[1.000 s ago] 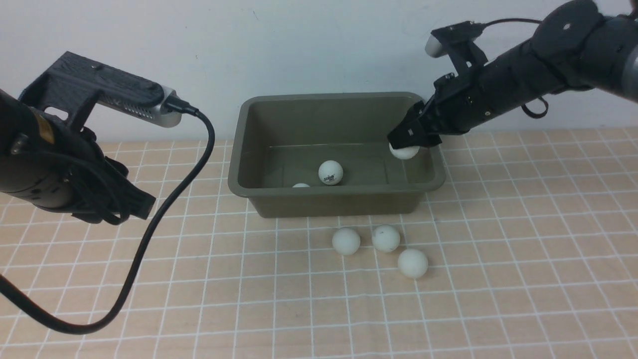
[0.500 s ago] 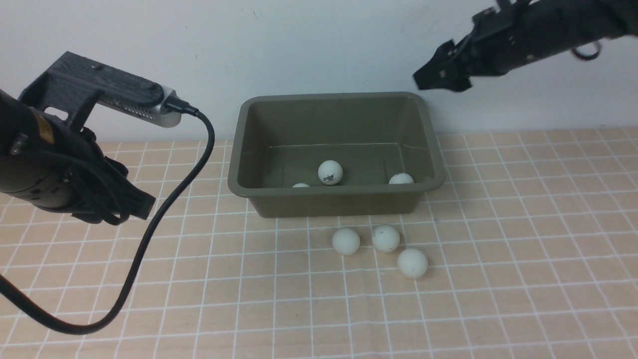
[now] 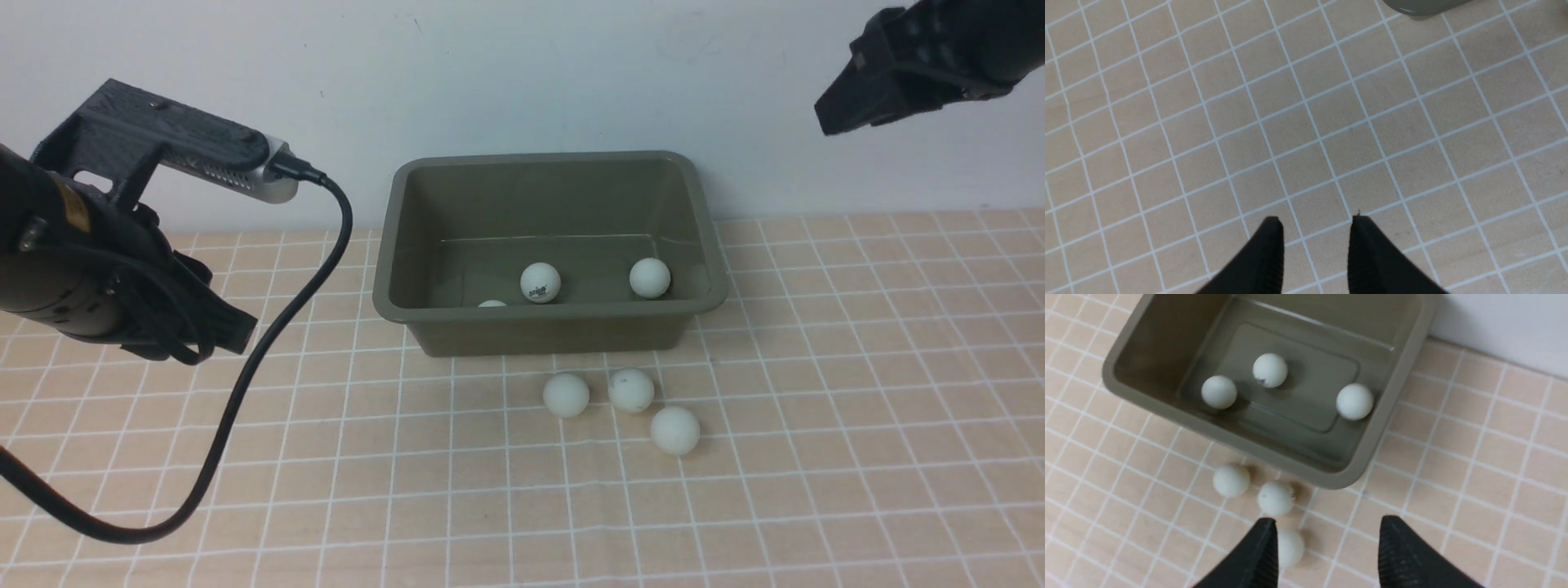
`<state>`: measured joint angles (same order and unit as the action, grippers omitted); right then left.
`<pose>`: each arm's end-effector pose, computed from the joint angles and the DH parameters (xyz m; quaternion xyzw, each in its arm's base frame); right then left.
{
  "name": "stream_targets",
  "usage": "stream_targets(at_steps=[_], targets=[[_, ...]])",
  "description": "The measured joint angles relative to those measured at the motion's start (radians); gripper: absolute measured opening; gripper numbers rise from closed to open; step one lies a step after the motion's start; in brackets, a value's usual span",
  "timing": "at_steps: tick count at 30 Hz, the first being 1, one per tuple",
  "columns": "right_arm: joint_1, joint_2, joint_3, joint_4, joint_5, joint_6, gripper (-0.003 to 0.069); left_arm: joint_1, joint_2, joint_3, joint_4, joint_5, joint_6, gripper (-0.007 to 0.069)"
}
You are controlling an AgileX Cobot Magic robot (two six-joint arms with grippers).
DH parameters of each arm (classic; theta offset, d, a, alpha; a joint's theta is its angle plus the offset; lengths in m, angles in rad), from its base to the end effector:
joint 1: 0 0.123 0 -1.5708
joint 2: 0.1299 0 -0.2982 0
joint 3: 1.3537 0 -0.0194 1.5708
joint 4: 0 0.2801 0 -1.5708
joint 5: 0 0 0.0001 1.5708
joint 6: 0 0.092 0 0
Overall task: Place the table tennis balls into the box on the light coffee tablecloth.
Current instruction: 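Reach for and grasp a ping pong ball on the table beside the basket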
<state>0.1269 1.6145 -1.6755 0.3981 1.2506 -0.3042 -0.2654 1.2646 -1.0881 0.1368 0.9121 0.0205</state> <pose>0.3589 0.0799 0.4019 -0.1873 0.9351 0.1761 0.2440 0.2709 -0.0633 0.3341 0.1611 0.9442 0.0289 0.2859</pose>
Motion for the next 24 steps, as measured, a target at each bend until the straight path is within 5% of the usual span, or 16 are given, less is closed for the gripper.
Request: stream_targets(at_steps=[10,18,24], targets=[[0.163,-0.038,0.351,0.0,-0.103,-0.027,0.0302,0.0,0.0,0.0,-0.001,-0.001,0.0,0.0172],[0.309,-0.058,0.599,-0.108,-0.444,-0.028,0.0302,0.0,0.0,0.0,-0.001,-0.001,0.0,0.0172],[0.322,-0.058,0.659,-0.115,-0.62,-0.028,0.0309,0.0,0.0,0.0,-0.001,-0.001,0.0,0.0172]])
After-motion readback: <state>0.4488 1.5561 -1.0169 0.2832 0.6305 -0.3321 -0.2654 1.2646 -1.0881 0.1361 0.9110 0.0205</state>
